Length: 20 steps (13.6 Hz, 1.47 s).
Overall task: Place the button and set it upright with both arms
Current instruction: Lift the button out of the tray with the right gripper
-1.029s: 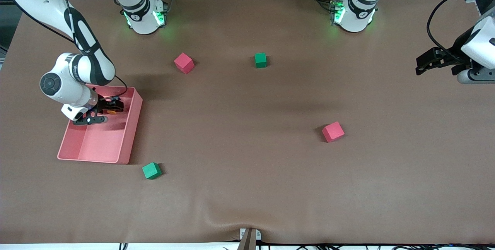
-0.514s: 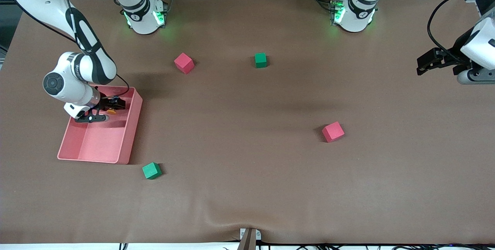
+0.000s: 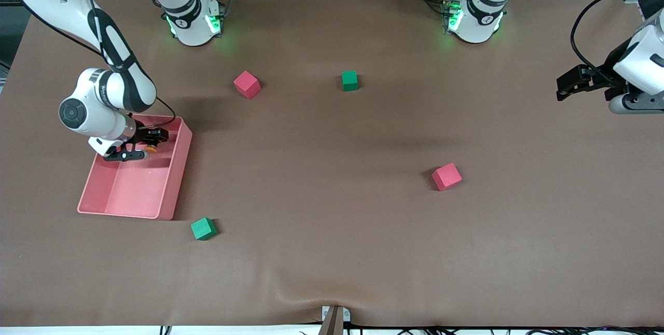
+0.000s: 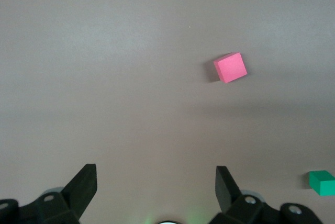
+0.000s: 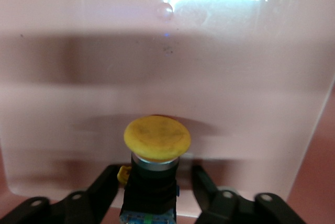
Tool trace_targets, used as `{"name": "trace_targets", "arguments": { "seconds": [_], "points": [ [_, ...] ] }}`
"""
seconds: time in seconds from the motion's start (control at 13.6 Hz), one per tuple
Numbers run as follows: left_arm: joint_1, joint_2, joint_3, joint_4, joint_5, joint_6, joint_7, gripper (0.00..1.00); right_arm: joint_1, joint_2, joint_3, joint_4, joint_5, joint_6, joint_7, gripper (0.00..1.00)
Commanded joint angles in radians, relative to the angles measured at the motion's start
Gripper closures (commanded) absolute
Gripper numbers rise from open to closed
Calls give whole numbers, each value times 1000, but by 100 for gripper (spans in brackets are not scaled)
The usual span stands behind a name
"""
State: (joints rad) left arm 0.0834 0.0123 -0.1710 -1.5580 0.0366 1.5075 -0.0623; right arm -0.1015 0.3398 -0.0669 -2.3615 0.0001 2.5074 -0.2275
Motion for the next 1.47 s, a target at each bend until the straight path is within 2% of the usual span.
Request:
{"name": "trace_targets", "arguments": {
  "seconds": [0.0,0.44,0.81,1.1,1.4],
  "points": [
    [-1,-22,-8,-17,19,-3,2,0,-7,-13,10,-13,-12,1,7,100],
    [-4,-28,-10,-28,19,-4,1,0,-4,-140,9,10,-14,-7,-7,100],
    [2,-29,-15,-28,19,-4,1,0,2,-166,12,119,-14,-9,-220,100],
    [4,-29,-15,-28,19,-3,2,0,113,-160,13,220,-14,-10,-302,100],
    [6,-28,-15,-25,19,0,2,0,274,-127,13,326,3,-106,-279,100]
  ]
}}
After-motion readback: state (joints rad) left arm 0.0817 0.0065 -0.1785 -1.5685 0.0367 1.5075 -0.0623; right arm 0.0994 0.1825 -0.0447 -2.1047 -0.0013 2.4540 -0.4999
